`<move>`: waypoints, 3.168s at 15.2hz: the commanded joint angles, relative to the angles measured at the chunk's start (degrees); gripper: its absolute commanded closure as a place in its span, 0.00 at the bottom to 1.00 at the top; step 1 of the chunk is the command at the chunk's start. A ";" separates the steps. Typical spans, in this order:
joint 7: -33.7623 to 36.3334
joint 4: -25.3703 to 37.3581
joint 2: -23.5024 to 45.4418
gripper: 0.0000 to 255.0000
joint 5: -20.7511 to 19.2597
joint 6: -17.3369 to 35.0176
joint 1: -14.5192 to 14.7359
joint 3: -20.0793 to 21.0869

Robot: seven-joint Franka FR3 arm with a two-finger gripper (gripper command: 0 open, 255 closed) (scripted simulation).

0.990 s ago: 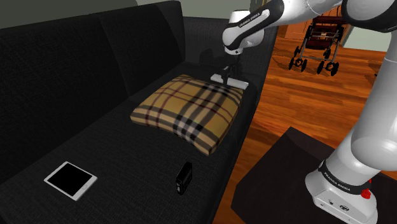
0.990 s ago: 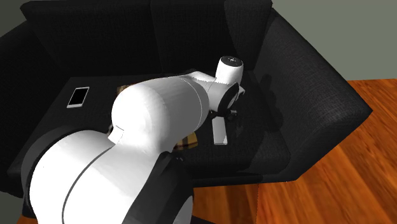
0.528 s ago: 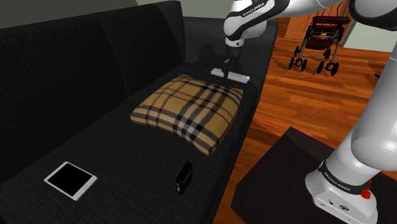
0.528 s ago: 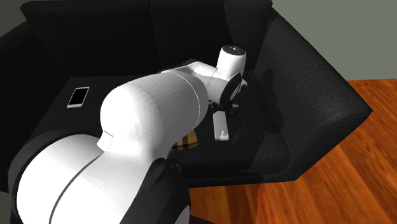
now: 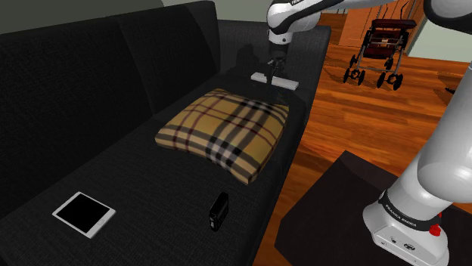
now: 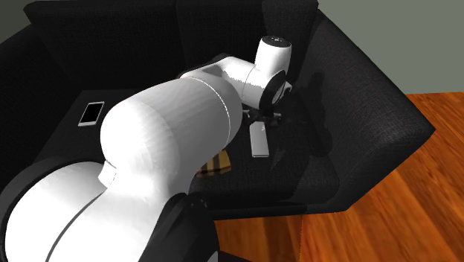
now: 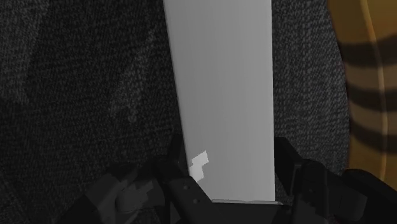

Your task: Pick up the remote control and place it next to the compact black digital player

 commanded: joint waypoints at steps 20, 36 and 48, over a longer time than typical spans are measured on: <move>15.11 -6.50 -10.83 1.00 -2.52 -3.43 7.54 6.50; 37.31 -9.06 -12.97 1.00 -3.15 -2.22 17.64 18.41; 54.72 0.19 -5.10 1.00 -6.29 -3.61 25.61 26.80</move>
